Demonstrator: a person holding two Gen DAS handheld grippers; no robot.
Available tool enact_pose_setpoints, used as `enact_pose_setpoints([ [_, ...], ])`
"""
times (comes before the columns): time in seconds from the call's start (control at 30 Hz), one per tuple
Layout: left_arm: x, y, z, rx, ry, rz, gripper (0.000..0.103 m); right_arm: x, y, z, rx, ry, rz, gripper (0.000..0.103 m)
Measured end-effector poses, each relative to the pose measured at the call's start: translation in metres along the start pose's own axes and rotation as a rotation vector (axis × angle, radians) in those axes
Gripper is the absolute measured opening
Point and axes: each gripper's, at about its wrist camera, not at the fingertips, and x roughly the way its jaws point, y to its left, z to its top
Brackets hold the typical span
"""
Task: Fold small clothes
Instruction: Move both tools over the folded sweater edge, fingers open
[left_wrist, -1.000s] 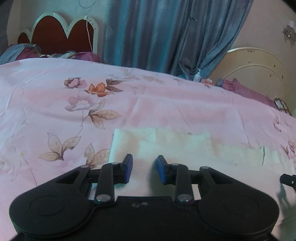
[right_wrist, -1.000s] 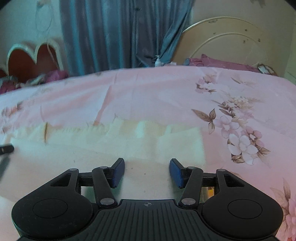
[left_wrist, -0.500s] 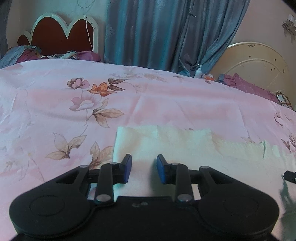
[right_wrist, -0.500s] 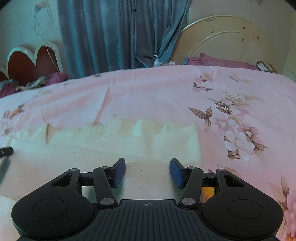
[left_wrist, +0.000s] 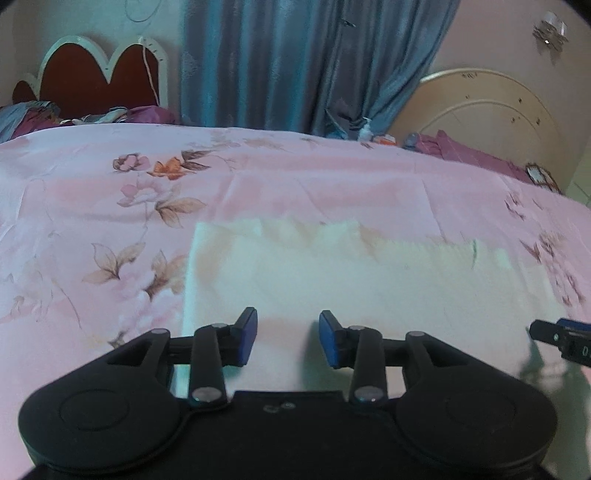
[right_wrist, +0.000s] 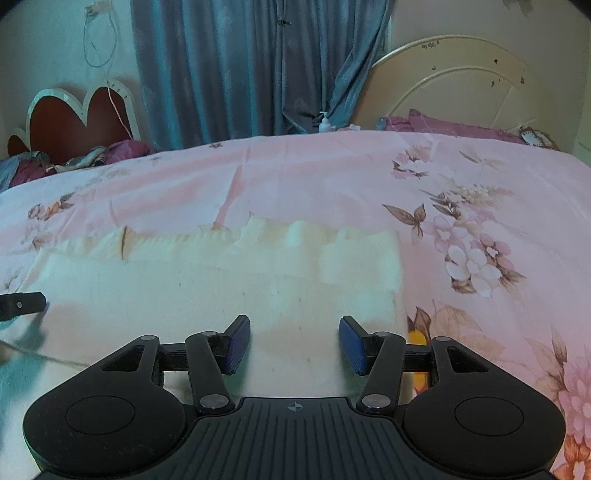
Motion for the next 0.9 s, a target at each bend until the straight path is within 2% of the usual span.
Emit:
enact_pose_setpoints([
  [0.2,0.004,-0.003,-0.011,0.062,0.000,0.020,0.037,0.001,-0.010,-0.011,-0.037,0.008,-0.043,0.053],
  [0.37,0.002,-0.005,-0.014,0.074,-0.007,0.029,0.037,0.001,-0.021,-0.019,-0.035,0.004,-0.052,0.053],
  [0.47,0.001,-0.007,-0.015,0.079,-0.007,0.042,0.037,0.002,-0.023,-0.017,-0.030,0.017,-0.058,0.061],
  [0.5,0.001,-0.008,-0.015,0.079,-0.006,0.047,0.037,0.002,-0.025,-0.017,-0.013,0.024,-0.059,0.065],
  [0.63,0.001,-0.015,-0.015,0.101,0.001,0.078,0.037,0.007,-0.040,-0.018,0.077,0.047,-0.019,0.071],
  [0.77,0.000,-0.020,-0.013,0.113,0.017,0.108,0.037,0.005,-0.035,-0.010,0.013,0.067,-0.033,0.072],
  [0.9,-0.011,-0.026,-0.015,0.124,0.019,0.132,0.038,-0.014,-0.033,-0.011,-0.024,0.015,-0.027,0.072],
])
